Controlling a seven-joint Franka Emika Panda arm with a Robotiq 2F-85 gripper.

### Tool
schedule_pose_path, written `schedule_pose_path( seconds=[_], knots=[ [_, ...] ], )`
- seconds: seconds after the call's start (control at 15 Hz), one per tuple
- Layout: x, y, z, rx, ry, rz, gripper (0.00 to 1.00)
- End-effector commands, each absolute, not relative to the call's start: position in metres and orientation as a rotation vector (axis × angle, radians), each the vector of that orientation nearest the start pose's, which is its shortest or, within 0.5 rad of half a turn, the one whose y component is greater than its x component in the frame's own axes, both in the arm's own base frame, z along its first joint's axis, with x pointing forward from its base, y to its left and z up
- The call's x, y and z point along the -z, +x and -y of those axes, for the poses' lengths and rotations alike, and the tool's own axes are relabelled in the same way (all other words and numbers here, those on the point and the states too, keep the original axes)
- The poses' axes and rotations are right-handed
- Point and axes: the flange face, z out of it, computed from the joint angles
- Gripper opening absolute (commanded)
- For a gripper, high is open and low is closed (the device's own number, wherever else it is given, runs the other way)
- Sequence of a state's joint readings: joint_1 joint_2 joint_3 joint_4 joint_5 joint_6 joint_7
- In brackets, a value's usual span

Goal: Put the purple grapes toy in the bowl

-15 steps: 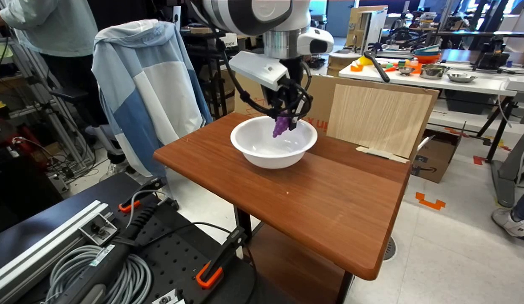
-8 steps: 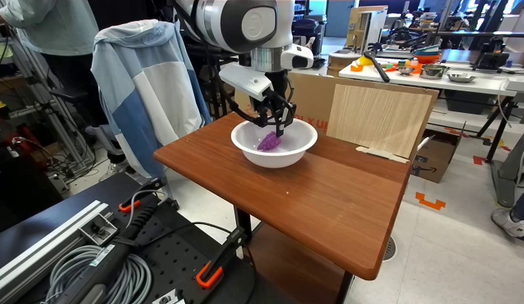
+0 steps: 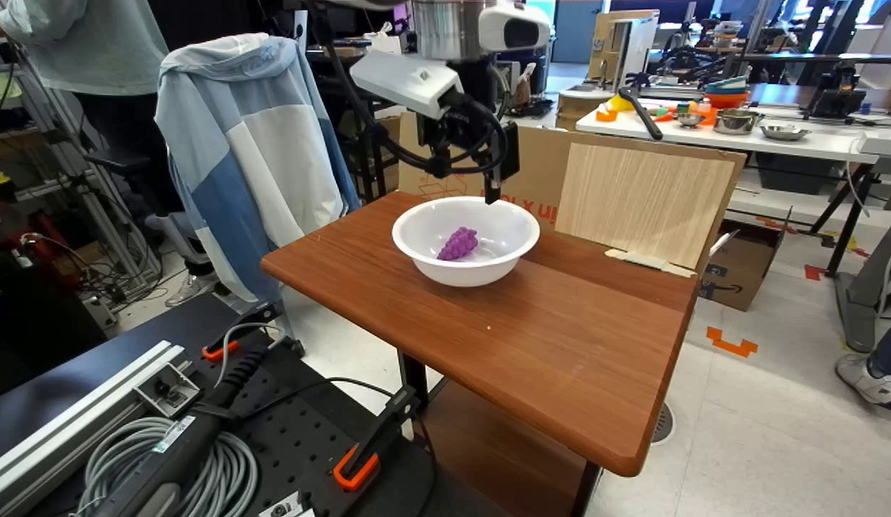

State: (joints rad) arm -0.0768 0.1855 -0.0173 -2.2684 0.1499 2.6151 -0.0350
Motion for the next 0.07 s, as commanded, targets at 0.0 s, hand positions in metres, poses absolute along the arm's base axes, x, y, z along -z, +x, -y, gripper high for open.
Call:
schedule_pose_path(
  seconds=[0.0],
  knots=[
    [-0.3031, 0.5380, 0.0619, 0.267, -3.048, -0.281, 1.00]
  ],
)
